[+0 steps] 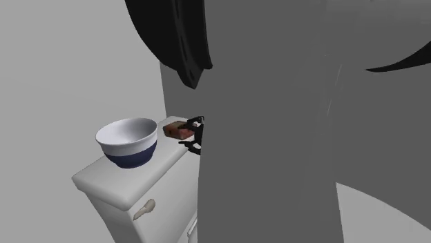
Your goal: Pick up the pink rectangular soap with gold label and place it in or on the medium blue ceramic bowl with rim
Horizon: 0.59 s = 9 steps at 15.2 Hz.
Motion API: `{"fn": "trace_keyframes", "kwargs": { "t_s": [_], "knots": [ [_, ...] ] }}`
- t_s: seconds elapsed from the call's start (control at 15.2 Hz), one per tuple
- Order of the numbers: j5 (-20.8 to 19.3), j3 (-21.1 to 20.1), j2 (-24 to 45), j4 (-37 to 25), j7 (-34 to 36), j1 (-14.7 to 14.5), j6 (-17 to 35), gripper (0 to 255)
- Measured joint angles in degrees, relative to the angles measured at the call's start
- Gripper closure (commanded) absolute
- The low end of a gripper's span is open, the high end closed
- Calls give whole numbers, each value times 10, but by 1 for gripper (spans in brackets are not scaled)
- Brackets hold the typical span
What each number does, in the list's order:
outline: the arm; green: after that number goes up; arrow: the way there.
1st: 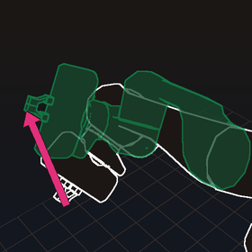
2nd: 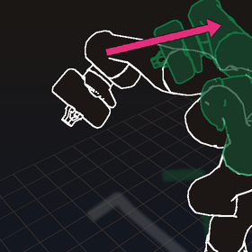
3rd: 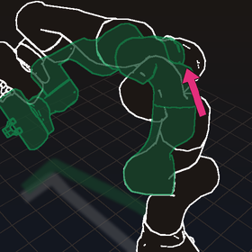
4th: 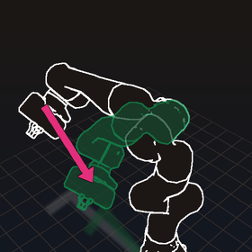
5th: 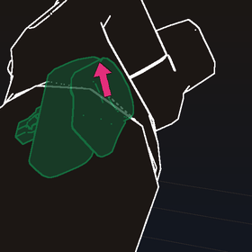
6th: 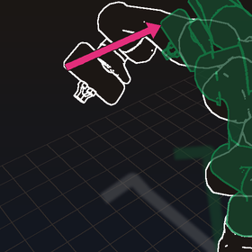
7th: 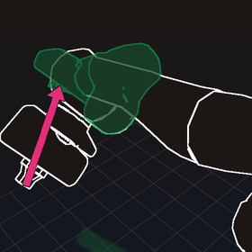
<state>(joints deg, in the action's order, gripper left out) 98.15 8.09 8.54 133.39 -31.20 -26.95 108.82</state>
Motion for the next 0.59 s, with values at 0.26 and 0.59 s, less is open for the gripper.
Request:
{"fn": "trace_keyframes", "kwargs": {
  "t_s": [0.26,0.59],
  "knots": [
    [-10,0,-28,2,26,-2,8,255],
    [-21,-1,-58,2,56,-3,15,255]
  ]
}}
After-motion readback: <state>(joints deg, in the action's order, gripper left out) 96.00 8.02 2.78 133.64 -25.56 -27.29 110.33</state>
